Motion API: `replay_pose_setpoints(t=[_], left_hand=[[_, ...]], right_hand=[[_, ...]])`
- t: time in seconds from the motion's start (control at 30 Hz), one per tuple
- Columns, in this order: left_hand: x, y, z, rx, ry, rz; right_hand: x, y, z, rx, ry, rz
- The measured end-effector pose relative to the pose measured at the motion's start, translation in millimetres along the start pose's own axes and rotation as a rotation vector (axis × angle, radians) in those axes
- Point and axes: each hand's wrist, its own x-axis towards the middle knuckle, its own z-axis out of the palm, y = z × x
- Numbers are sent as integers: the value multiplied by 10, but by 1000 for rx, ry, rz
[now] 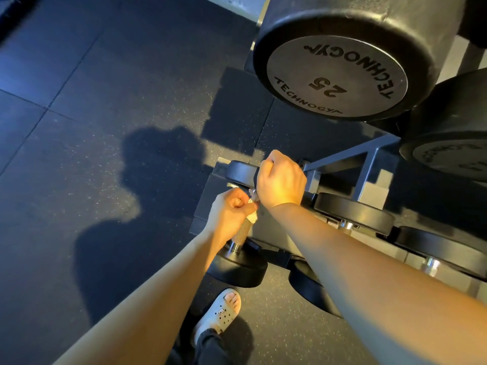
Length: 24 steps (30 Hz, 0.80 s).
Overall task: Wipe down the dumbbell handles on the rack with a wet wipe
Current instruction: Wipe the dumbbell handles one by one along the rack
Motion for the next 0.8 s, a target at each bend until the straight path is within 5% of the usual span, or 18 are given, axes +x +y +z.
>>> replay_pose_setpoints(t=[0.33, 0.53, 0.8], left_hand=[[-316, -197, -271, 742, -274, -75], [-310, 225, -828, 590, -260, -87], [-329, 1660, -2094, 408, -359, 102]], right_hand=[[-43, -93, -100, -56, -29, -4], [-92, -345, -276, -41, -192, 122], [-465, -1611, -833, 376, -49, 180]])
